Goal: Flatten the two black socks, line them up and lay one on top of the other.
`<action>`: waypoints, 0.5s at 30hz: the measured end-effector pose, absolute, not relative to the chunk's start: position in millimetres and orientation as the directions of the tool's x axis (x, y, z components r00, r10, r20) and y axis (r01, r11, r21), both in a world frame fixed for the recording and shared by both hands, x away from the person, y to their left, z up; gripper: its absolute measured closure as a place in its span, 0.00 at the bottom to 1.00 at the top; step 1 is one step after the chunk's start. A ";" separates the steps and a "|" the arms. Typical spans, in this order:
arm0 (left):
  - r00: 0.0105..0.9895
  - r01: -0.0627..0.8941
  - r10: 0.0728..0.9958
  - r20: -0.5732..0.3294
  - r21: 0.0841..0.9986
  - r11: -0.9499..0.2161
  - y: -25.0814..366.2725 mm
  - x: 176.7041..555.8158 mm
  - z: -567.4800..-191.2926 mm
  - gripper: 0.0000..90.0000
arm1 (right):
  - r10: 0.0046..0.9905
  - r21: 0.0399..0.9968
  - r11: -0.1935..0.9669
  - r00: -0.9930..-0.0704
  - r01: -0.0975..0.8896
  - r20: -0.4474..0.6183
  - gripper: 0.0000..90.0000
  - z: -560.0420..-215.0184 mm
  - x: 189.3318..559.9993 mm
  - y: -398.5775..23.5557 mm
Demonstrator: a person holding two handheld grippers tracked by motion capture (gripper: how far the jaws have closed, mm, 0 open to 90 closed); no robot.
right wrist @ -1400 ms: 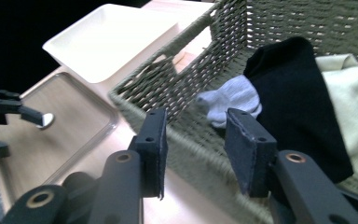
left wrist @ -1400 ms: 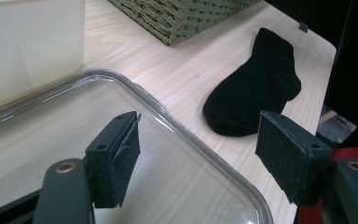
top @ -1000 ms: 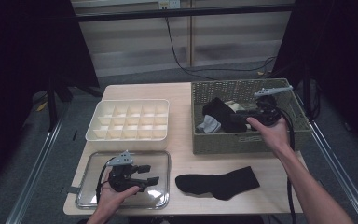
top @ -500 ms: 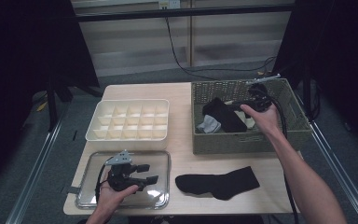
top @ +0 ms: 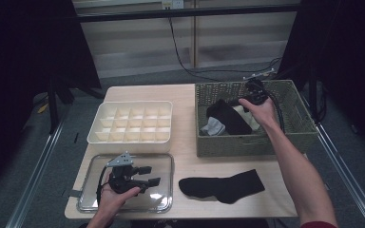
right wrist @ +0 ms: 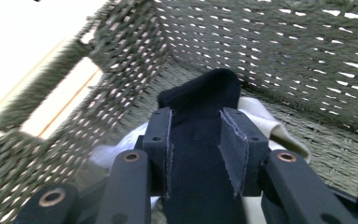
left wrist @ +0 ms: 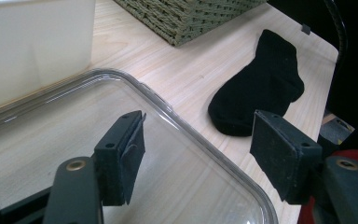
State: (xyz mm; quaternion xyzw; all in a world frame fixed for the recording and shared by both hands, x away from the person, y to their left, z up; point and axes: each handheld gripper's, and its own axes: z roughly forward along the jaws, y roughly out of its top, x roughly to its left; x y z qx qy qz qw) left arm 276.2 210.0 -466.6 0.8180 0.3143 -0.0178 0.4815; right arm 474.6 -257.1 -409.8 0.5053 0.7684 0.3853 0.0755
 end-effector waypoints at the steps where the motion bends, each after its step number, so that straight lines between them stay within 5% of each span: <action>1: 0.801 0.531 0.497 -0.333 0.777 -0.336 210.2 276.3 -466.8 0.38 | 0.841 0.663 0.194 -0.470 0.723 0.267 0.71 -411.3 477.4 -256.6; 15: 0.800 0.535 0.497 -0.335 0.773 -0.340 210.5 279.0 -468.2 0.38 | 0.868 0.577 0.192 -0.412 0.794 0.278 0.70 -436.9 493.8 -258.9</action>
